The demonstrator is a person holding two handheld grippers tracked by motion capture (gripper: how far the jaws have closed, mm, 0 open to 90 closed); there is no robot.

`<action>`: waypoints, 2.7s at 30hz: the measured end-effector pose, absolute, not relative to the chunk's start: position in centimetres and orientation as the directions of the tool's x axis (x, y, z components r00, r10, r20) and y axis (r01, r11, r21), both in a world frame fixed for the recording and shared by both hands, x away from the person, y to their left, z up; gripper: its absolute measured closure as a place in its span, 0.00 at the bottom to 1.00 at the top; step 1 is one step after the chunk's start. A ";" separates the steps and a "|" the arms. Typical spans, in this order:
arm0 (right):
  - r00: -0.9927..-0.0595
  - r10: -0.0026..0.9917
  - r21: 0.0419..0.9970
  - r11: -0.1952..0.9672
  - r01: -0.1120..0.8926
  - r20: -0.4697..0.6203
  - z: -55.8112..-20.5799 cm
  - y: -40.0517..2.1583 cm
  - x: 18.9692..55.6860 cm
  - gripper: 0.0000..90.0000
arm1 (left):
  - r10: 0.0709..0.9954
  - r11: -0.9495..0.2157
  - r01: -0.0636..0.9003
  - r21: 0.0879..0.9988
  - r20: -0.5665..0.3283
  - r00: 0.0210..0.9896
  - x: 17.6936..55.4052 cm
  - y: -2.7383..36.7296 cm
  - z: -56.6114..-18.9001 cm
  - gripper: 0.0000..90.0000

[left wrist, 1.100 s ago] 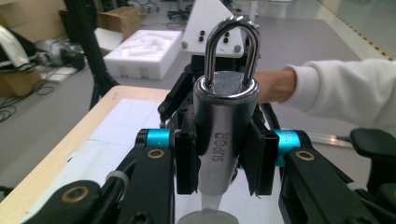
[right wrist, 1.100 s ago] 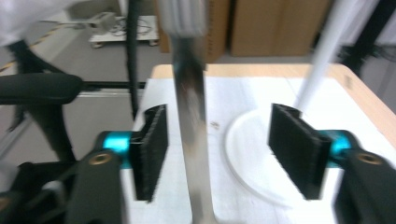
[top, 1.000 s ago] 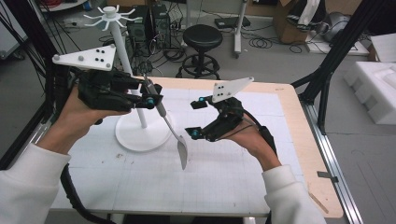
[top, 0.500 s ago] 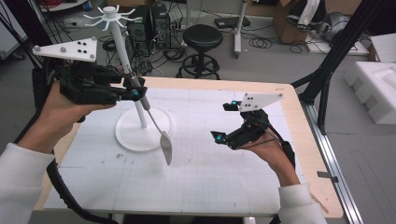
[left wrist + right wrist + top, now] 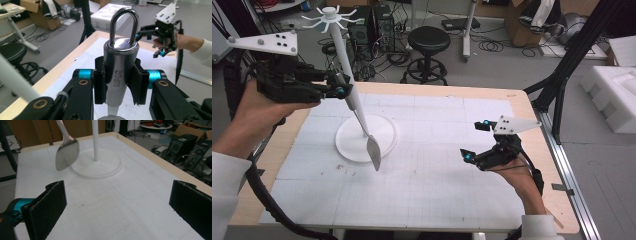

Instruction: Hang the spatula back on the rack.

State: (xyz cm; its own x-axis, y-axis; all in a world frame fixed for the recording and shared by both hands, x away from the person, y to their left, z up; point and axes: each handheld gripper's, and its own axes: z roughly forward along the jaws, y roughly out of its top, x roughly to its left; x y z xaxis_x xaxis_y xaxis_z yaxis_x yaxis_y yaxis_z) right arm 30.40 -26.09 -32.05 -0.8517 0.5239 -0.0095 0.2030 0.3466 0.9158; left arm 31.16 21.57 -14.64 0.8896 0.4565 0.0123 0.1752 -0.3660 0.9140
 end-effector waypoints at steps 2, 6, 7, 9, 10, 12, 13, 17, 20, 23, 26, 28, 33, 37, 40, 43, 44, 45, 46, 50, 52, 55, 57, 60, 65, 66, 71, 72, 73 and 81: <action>-0.846 0.533 0.917 0.341 0.209 -0.006 -32.5 -26.5 30.2 0.00 | 0.471 -0.374 0.180 0.910 0.019 0.882 31.3 22.0 -14.5 0.76; -0.827 0.562 0.925 0.318 0.207 -0.008 -33.4 -27.4 29.8 0.00 | 0.493 -0.387 0.193 0.902 0.025 0.869 31.6 22.9 -14.3 0.76; -0.827 0.562 0.925 0.318 0.207 -0.008 -33.4 -27.4 29.8 0.00 | 0.493 -0.387 0.193 0.902 0.025 0.869 31.6 22.9 -14.3 0.76; -0.826 0.564 0.929 0.305 0.208 0.000 -33.7 -27.7 29.7 0.00 | 0.501 -0.385 0.194 0.902 0.027 0.865 31.7 23.1 -14.1 0.76; -0.822 0.570 0.929 0.304 0.210 -0.001 -33.9 -27.8 29.6 0.00 | 0.504 -0.390 0.197 0.899 0.030 0.863 31.8 23.3 -14.0 0.76; -0.819 0.574 0.931 0.297 0.213 0.004 -34.1 -28.0 29.6 0.00 | 0.511 -0.395 0.201 0.896 0.033 0.859 31.9 23.5 -13.8 0.76; -0.815 0.580 0.929 0.299 0.219 0.006 -34.3 -28.1 29.5 0.00 | 0.514 -0.397 0.202 0.895 0.034 0.857 31.9 23.6 -13.7 0.76; -0.817 0.576 0.925 0.310 0.221 0.002 -34.8 -28.2 29.5 0.00 | 0.524 -0.398 0.203 0.895 0.040 0.851 32.0 23.9 -13.4 0.76; -0.820 0.572 0.921 0.314 0.230 0.010 -35.1 -28.2 29.5 0.00 | 0.532 -0.408 0.211 0.889 0.044 0.845 32.1 24.3 -13.3 0.76; -0.816 0.578 0.916 0.327 0.234 0.002 -35.4 -28.1 29.4 0.00 | 0.544 -0.412 0.214 0.886 0.051 0.838 32.1 24.5 -13.1 0.76; -0.810 0.587 0.919 0.316 0.236 0.006 -35.4 -28.0 29.4 0.00 | 0.555 -0.412 0.217 0.885 0.054 0.830 32.1 24.7 -12.9 0.76; -0.810 0.587 0.918 0.319 0.233 0.002 -35.5 -27.9 29.3 0.00 | 0.566 -0.407 0.223 0.886 0.053 0.823 32.2 24.8 -12.7 0.76; -0.820 0.572 0.918 0.319 0.236 0.012 -35.7 -27.3 29.1 0.00 | 0.600 -0.384 0.243 0.891 0.040 0.799 32.4 24.9 -12.4 0.76; -0.822 0.570 0.922 0.312 0.228 0.010 -35.7 -27.2 29.0 0.00 | 0.617 -0.385 0.257 0.886 0.040 0.786 32.8 24.7 -12.3 0.76; -0.824 0.566 0.926 0.303 0.224 0.014 -35.7 -27.3 28.9 0.00 | 0.629 -0.386 0.277 0.880 0.032 0.777 33.2 24.5 -12.2 0.76; -0.825 0.565 0.926 0.300 0.229 0.021 -35.7 -27.3 28.9 0.00 | 0.636 -0.386 0.283 0.878 0.031 0.771 33.6 24.3 -12.1 0.76; -0.825 0.565 0.927 0.301 0.225 0.017 -35.7 -27.4 28.9 0.00 | 0.637 -0.392 0.284 0.875 0.035 0.770 33.8 24.3 -12.1 0.76; -0.827 0.562 0.927 0.298 0.226 0.021 -35.7 -27.4 28.9 0.00 | 0.636 -0.393 0.284 0.875 0.035 0.771 33.9 24.2 -12.0 0.76; -0.828 0.560 0.926 0.300 0.230 0.025 -35.7 -27.4 28.9 0.00 | 0.636 -0.395 0.286 0.873 0.035 0.771 34.1 24.2 -12.0 0.76; -0.830 0.557 0.928 0.295 0.228 0.027 -35.7 -27.4 28.8 0.00 | 0.643 -0.396 0.298 0.868 0.031 0.765 34.7 23.9 -12.0 0.76; -0.829 0.558 0.928 0.293 0.229 0.028 -35.7 -27.4 28.8 0.00 | 0.646 -0.399 0.302 0.866 0.031 0.763 34.9 23.8 -11.8 0.76; -0.831 0.556 0.929 0.292 0.229 0.031 -35.7 -27.5 28.8 0.00 | 0.651 -0.400 0.307 0.864 0.033 0.758 35.1 23.7 -11.7 0.76; -0.834 0.551 0.929 0.289 0.230 0.035 -35.7 -27.5 28.8 0.00 | 0.657 -0.402 0.315 0.860 0.031 0.753 35.4 23.6 -11.6 0.76; -0.836 0.547 0.929 0.291 0.230 0.035 -35.8 -27.5 28.9 0.00 | 0.659 -0.412 0.316 0.855 0.040 0.751 35.7 23.4 -11.6 0.76; -0.835 0.548 0.928 0.290 0.234 0.039 -35.8 -27.6 28.9 0.00 | 0.661 -0.412 0.320 0.853 0.038 0.749 35.9 23.2 -11.6 0.76; -0.837 0.546 0.927 0.291 0.235 0.041 -35.8 -27.6 28.9 0.00 | 0.661 -0.412 0.323 0.852 0.036 0.750 36.0 23.1 -11.6 0.76; -0.837 0.545 0.928 0.292 0.231 0.036 -35.9 -27.6 28.9 0.00 | 0.662 -0.419 0.325 0.848 0.041 0.748 36.2 23.0 -11.5 0.76; -0.838 0.545 0.927 0.293 0.232 0.037 -35.9 -27.6 28.9 0.00 | 0.664 -0.419 0.329 0.846 0.039 0.746 36.3 22.9 -11.5 0.76; -0.838 0.545 0.927 0.293 0.232 0.037 -35.9 -27.6 28.9 0.00 | 0.664 -0.419 0.329 0.846 0.039 0.746 36.3 22.9 -11.5 0.76; -0.836 0.547 0.927 0.286 0.242 0.050 -35.9 -27.7 28.9 0.00 | 0.664 -0.431 0.337 0.837 0.042 0.746 36.9 22.6 -11.6 0.76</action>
